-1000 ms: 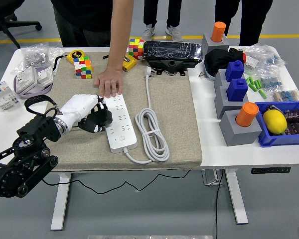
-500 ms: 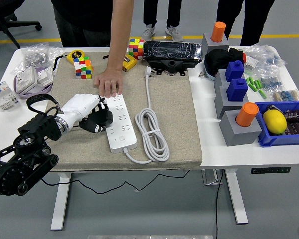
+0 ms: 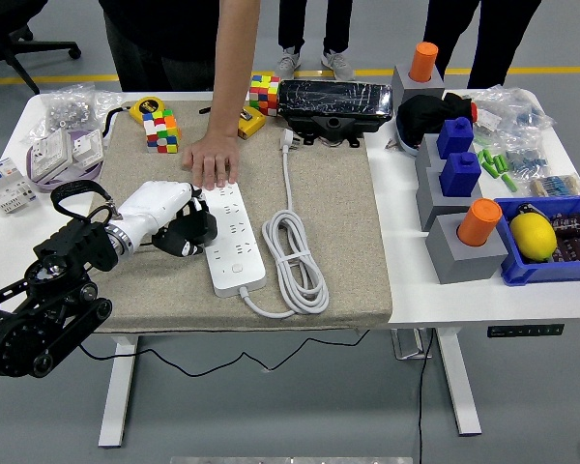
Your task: Pick up the plug,place it near the board,insert it into the board,press the button
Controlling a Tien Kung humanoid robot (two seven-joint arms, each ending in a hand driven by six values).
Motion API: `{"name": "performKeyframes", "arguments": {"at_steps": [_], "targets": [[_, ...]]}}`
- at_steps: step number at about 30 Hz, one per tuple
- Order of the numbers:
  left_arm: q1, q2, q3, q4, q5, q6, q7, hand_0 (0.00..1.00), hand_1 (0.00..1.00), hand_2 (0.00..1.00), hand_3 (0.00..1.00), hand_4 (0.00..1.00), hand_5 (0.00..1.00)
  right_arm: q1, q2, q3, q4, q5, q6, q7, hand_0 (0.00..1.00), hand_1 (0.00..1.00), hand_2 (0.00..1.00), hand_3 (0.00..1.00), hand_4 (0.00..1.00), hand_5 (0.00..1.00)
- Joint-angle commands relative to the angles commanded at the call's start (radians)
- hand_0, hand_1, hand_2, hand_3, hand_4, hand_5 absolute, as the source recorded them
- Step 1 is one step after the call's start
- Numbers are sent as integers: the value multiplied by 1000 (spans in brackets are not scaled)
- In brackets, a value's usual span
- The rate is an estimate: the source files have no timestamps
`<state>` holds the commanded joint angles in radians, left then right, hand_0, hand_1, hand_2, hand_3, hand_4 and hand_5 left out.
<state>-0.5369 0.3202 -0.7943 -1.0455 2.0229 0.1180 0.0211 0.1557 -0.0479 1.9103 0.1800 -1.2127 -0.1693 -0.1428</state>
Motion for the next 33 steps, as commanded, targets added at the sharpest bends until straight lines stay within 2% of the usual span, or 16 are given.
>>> {"name": "performKeyframes", "arguments": {"at_steps": [17,18,23,24,29,30,33], "targets": [[-2,2,1,9,3,-15,1,234,294,382,509,803,2,-1,0,-3,0,4,1,2,802,751,746,788,998,998],[-2,2,0,10,1,-16,0,269,504,526,542,836,2,-1,0,-3,0,4,1,2,804,751,746,788,998,998],[-1,2,-2,12,-3,-22,-2,269,504,526,542,836,2,-3,1,-1,0,1,3,1,804,751,746,788,998,998],[-1,2,-2,13,-3,-23,-2,421,640,627,600,925,13,-3,1,-1,0,1,3,2,805,750,746,789,998,998],[1,2,-6,16,0,-22,-2,421,640,627,600,925,13,-6,2,4,0,-4,8,1,805,750,746,789,998,998],[0,2,-6,16,0,-21,-2,752,823,816,794,998,49,-6,2,4,0,-4,9,0,805,751,746,788,998,998],[-2,2,-9,18,-1,-17,-2,752,823,816,794,998,49,-5,2,2,0,-3,10,0,805,751,746,788,998,998]]}}
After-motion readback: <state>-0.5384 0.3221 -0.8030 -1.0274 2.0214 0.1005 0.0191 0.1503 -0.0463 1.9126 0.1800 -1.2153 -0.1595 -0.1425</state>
